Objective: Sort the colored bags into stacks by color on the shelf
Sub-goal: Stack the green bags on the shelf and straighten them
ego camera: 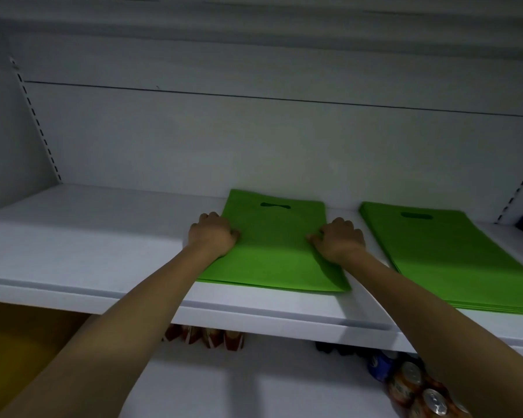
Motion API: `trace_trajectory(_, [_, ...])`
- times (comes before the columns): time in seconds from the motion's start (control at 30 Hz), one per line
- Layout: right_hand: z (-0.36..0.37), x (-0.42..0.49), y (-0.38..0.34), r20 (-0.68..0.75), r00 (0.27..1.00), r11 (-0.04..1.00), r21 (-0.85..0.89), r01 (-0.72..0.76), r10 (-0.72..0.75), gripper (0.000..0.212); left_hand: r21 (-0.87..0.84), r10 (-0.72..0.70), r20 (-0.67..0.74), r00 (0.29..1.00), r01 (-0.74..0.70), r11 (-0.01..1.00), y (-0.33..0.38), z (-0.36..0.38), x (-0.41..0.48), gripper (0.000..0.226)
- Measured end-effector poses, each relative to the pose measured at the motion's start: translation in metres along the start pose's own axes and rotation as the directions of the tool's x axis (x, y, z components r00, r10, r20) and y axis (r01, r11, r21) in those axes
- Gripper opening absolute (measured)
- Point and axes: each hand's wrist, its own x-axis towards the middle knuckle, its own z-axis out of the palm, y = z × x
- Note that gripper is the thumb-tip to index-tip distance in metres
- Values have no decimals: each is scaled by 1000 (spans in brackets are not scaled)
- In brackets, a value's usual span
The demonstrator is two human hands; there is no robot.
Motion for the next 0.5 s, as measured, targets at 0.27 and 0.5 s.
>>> trace_trajectory(0.27, [-6,-10,-11,-98,994,978,206,-18,38,46,4,-20,-32,999,20,1000,2,-2,4,41])
trace_trajectory(0.5, [-12,-9,-14,-30,960,570,810,-140,279,65,-206,-79,-33,996,71,976,7,-5,2,30])
